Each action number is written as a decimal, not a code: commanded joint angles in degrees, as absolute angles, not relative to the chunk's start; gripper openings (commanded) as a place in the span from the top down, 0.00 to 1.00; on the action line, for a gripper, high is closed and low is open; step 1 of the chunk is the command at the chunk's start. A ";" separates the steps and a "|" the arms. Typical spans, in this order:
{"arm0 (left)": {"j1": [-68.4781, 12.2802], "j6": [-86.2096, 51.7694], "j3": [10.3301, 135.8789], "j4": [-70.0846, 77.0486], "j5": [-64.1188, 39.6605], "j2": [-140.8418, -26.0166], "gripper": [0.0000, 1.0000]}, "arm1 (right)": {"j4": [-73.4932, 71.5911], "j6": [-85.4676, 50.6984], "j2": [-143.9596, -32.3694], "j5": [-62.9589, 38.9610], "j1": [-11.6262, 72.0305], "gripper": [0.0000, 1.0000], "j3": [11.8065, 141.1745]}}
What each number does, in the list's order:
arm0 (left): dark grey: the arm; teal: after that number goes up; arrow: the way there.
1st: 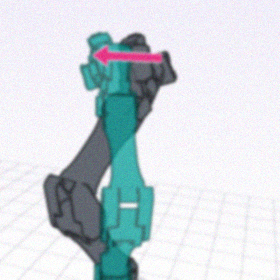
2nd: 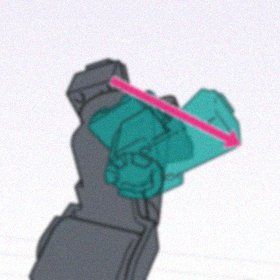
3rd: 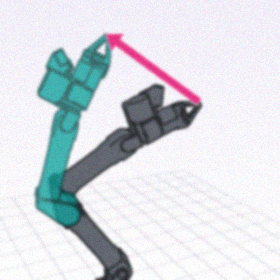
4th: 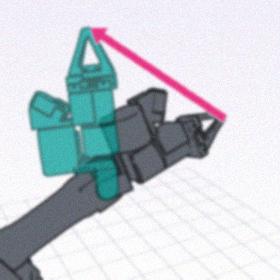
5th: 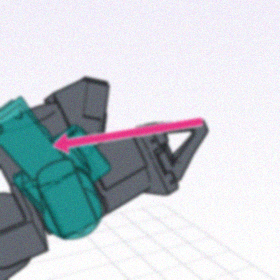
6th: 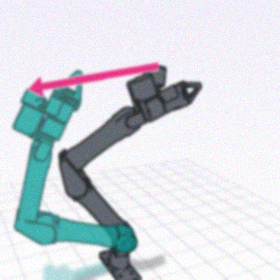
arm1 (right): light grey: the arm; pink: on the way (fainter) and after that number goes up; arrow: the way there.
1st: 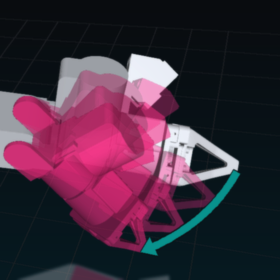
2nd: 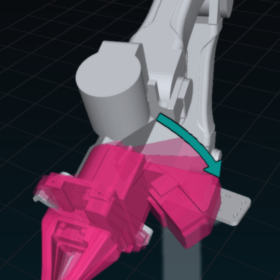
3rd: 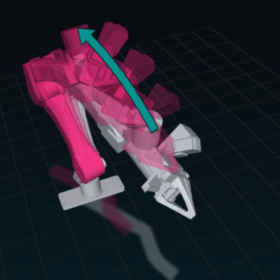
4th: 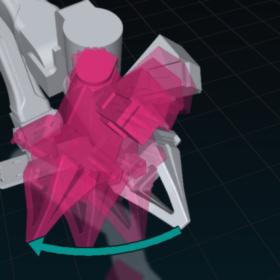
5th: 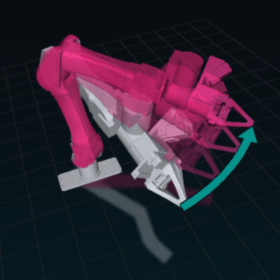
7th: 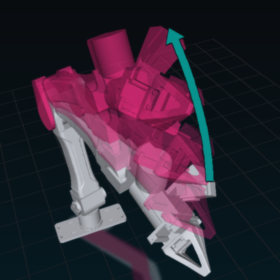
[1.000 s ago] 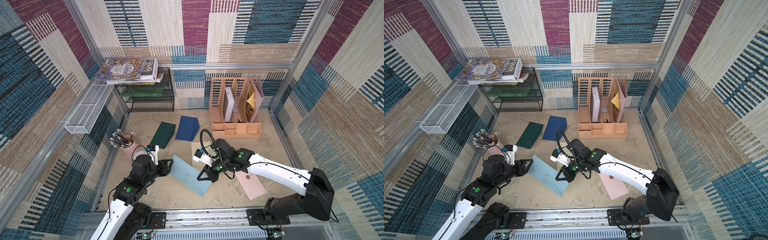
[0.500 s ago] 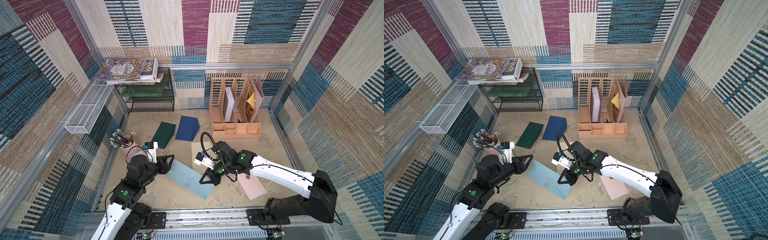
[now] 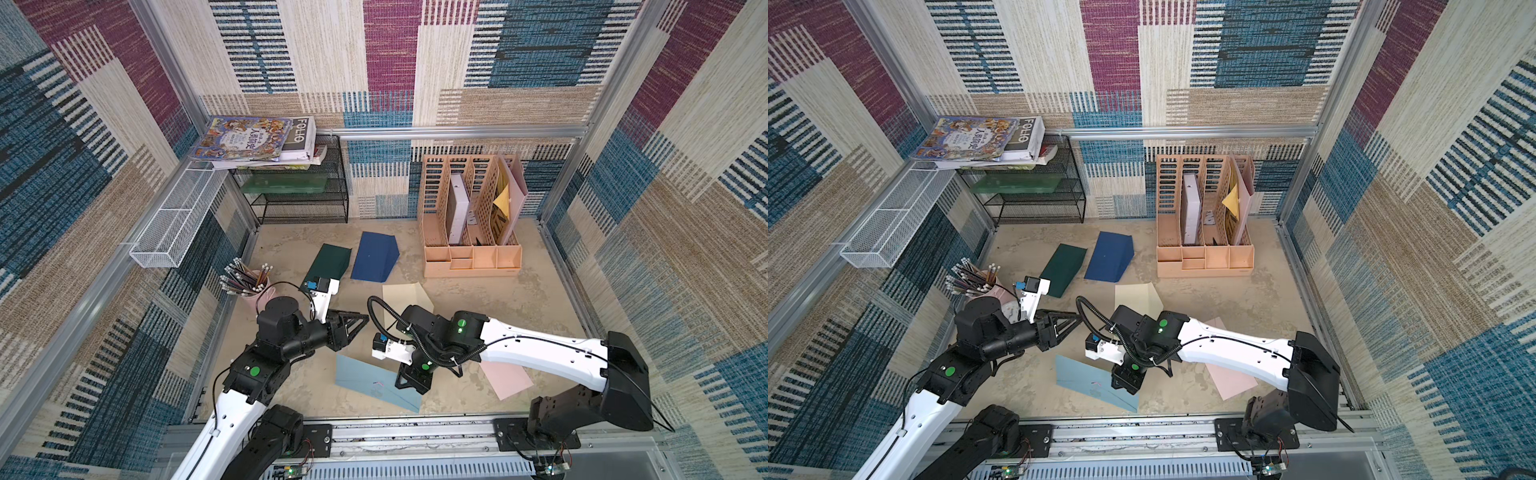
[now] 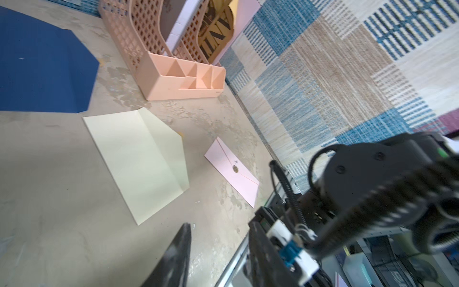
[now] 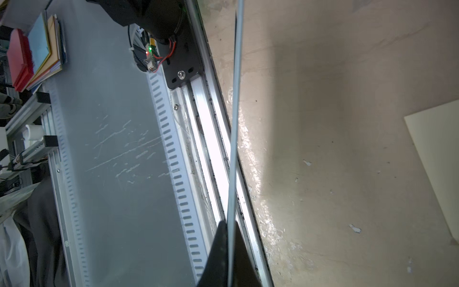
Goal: Open the envelope
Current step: Pick up the envelope from the center of the board.
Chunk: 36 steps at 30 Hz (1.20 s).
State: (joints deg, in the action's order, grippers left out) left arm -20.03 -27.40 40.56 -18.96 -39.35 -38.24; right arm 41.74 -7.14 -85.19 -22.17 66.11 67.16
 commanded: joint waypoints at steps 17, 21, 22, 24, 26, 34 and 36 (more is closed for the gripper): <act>-20.21 -23.66 41.28 -26.83 -47.74 -35.77 0.82 | 47.63 1.47 -84.81 -17.51 63.78 1.00 80.93; -20.21 -23.45 40.92 -27.40 -47.82 -35.69 0.84 | 47.89 2.27 -84.89 -17.66 62.31 1.00 82.36; -20.21 -23.55 40.87 -27.21 -47.85 -36.08 0.84 | 47.82 2.60 -84.90 -17.67 62.29 1.00 83.03; -20.21 -23.23 41.02 -27.57 -48.51 -37.28 0.85 | 47.79 3.75 -84.90 -17.85 62.29 1.00 83.98; -20.21 -22.99 41.29 -28.07 -48.60 -38.48 0.85 | 47.99 4.70 -84.83 -18.23 62.47 1.00 85.02; -20.21 -21.74 42.24 -29.17 -48.90 -38.56 0.81 | 48.19 7.00 -83.59 -18.45 66.81 1.00 83.64; -20.21 -20.33 43.33 -30.51 -50.55 -38.88 0.79 | 48.12 7.25 -83.19 -18.57 67.26 1.00 83.18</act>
